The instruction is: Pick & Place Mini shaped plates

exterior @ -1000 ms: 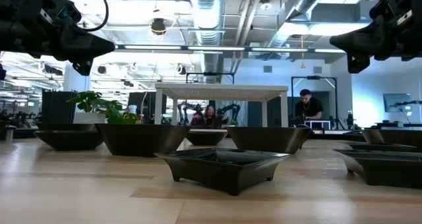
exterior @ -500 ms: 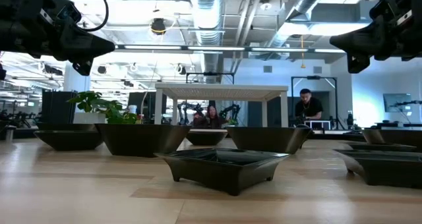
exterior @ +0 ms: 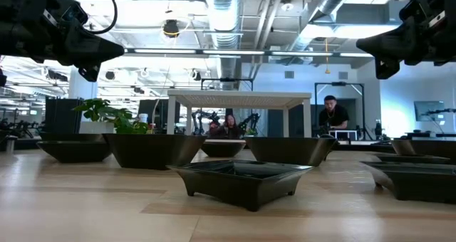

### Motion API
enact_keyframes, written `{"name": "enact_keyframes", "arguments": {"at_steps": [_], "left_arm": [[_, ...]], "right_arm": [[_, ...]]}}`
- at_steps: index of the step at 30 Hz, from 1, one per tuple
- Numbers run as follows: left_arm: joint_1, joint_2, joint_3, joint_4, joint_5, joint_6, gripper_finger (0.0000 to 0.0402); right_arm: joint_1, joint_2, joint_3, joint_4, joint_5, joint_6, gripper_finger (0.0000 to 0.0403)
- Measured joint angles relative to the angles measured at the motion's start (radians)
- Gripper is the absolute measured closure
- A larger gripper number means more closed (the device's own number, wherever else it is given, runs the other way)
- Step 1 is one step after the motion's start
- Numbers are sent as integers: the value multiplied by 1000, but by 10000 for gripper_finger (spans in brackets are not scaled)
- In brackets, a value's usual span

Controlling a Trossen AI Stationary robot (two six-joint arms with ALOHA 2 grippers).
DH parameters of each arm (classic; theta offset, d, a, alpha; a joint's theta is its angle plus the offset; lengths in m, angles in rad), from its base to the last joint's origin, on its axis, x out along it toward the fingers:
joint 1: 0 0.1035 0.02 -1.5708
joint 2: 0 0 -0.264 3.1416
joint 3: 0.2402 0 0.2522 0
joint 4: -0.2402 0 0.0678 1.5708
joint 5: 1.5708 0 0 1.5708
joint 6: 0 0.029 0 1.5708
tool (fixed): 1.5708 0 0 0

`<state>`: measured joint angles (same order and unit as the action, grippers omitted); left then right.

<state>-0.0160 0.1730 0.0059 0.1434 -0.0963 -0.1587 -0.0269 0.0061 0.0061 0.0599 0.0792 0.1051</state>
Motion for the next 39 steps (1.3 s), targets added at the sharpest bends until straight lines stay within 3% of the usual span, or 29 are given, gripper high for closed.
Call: {"name": "enact_keyframes", "arguments": {"at_steps": [16,26,29,33,39], "left_arm": [[0,0,0,21,0,-1,374],[10,4,10,36,-48,-114,373],[23,38,64,37,-64,-89,364],[24,135,186,-6,-65,58,341],[24,335,432,-336,-87,102,291]], "right_arm": [[0,0,0,0,0,0,392],[0,0,0,0,0,0,392],[0,0,0,0,0,0,392],[0,0,0,0,0,0,392],[0,0,0,0,0,0,392]]}}
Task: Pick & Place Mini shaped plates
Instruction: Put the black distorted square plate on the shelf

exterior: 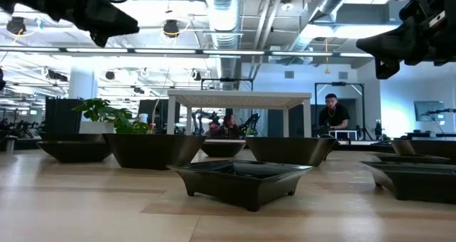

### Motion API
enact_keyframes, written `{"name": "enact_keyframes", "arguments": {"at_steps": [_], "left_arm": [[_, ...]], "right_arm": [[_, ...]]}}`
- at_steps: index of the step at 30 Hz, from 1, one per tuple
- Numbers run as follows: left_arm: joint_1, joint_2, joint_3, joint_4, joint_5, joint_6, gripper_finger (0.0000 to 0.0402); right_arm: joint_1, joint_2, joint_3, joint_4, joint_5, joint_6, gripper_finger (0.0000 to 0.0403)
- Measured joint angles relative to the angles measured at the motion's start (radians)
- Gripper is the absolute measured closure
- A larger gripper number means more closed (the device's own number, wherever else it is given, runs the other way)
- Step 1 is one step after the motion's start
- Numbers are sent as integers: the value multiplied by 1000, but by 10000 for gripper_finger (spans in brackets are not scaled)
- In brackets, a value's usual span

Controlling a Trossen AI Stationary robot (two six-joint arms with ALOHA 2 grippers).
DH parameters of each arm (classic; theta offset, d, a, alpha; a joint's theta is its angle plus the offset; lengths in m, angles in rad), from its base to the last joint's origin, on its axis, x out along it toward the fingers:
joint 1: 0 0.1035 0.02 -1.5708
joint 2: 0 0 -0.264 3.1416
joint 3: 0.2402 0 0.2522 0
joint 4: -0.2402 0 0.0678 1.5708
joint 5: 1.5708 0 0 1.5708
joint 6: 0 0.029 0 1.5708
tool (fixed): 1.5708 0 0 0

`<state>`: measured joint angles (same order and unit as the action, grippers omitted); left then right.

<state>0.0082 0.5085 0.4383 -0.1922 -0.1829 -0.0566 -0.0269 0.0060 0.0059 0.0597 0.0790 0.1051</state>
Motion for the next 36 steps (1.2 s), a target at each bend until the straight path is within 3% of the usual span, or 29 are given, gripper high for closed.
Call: {"name": "enact_keyframes", "arguments": {"at_steps": [5,9,17,25,33,36], "left_arm": [[-4,148,184,-354,0,-27,272],[-17,212,216,-526,23,-106,270],[-90,324,206,-522,70,-132,270],[-117,452,142,-539,70,-291,270],[-122,490,64,-539,42,-353,270],[-122,490,64,-540,1,-365,270]], "right_arm": [[0,0,0,0,0,0,392],[0,0,0,0,0,0,392],[0,0,0,0,0,0,392],[0,0,0,8,0,0,392],[-2,0,0,166,0,20,392],[-2,0,0,206,0,-51,392]]}}
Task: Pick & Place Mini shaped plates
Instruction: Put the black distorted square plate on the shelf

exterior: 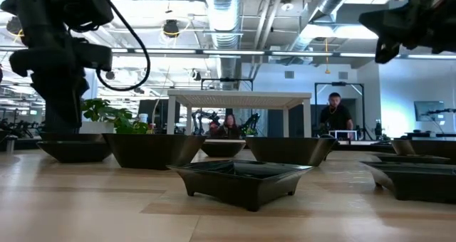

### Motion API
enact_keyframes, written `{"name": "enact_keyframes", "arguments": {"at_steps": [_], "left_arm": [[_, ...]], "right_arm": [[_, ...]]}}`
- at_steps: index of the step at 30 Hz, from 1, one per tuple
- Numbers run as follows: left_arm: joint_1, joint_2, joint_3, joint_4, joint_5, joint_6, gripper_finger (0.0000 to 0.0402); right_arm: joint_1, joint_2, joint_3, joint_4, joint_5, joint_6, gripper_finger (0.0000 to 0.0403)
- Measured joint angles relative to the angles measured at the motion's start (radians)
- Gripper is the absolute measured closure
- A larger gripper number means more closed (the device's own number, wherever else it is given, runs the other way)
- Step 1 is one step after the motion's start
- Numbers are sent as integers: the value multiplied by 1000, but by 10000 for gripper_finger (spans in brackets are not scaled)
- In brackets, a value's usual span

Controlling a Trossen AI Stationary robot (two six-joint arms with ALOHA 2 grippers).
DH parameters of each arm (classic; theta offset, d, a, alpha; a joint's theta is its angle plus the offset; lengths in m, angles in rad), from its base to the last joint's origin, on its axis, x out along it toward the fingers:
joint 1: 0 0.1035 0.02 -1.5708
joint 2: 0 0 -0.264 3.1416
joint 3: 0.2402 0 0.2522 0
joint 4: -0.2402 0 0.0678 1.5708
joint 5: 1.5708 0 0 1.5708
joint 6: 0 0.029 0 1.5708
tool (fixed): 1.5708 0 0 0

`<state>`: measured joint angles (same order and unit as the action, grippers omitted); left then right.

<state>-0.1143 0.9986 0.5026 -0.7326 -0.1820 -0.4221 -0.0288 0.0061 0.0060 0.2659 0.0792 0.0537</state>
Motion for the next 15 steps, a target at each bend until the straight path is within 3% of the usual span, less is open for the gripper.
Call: {"name": "enact_keyframes", "arguments": {"at_steps": [7,11,15], "left_arm": [[6,55,-45,33,-35,-22,270],[3,117,-51,69,-35,-21,270],[4,185,-53,72,-64,-21,289]], "right_arm": [[0,0,0,39,0,-213,392],[0,2,2,109,3,-233,388],[0,14,37,113,0,-272,359]]}}
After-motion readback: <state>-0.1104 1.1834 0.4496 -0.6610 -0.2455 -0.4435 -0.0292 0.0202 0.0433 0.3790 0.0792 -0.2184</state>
